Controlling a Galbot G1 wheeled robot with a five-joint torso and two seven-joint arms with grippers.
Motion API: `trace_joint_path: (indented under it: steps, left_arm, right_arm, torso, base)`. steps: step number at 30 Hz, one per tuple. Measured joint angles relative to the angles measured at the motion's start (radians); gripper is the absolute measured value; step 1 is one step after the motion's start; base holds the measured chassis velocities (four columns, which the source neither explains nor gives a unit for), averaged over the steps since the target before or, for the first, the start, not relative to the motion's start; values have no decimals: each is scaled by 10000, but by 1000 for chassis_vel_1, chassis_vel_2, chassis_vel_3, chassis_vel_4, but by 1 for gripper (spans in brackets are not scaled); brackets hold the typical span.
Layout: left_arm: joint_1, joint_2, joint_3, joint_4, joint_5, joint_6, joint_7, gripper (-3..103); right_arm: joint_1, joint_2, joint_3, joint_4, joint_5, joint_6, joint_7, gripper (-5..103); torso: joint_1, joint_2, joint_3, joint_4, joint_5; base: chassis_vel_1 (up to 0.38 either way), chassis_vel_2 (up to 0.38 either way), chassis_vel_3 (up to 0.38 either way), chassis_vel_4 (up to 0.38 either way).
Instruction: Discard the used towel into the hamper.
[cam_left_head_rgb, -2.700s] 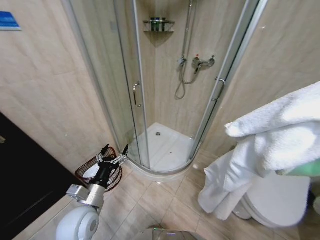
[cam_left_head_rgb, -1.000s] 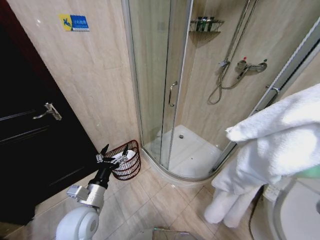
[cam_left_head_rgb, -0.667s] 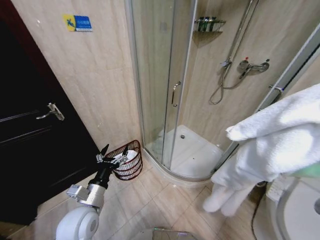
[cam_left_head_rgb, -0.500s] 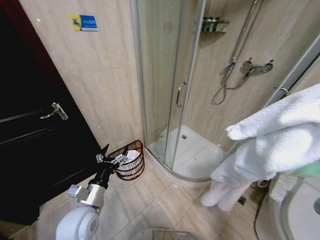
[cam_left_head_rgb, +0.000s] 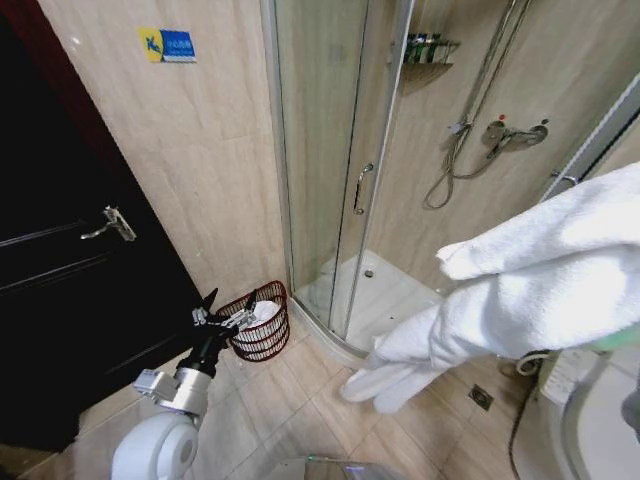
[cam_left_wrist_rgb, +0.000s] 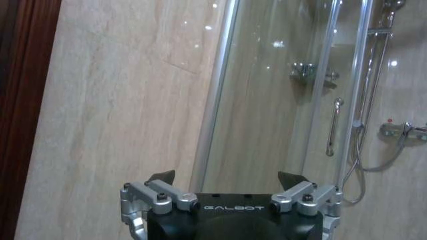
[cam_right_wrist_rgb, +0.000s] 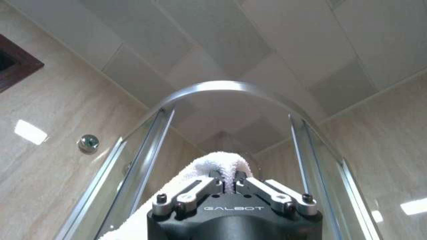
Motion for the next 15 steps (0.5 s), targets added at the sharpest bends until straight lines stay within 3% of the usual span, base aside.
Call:
trace_joint_path:
  steps: [15]
  left_arm:
    - [0,0,0,0,0,0,0,100]
  right_arm:
    - [-7,-5,59,0,-111,13,-115,5]
  torso:
    - [-1,-1,0,0,4]
  base:
    - [0,0,0,0]
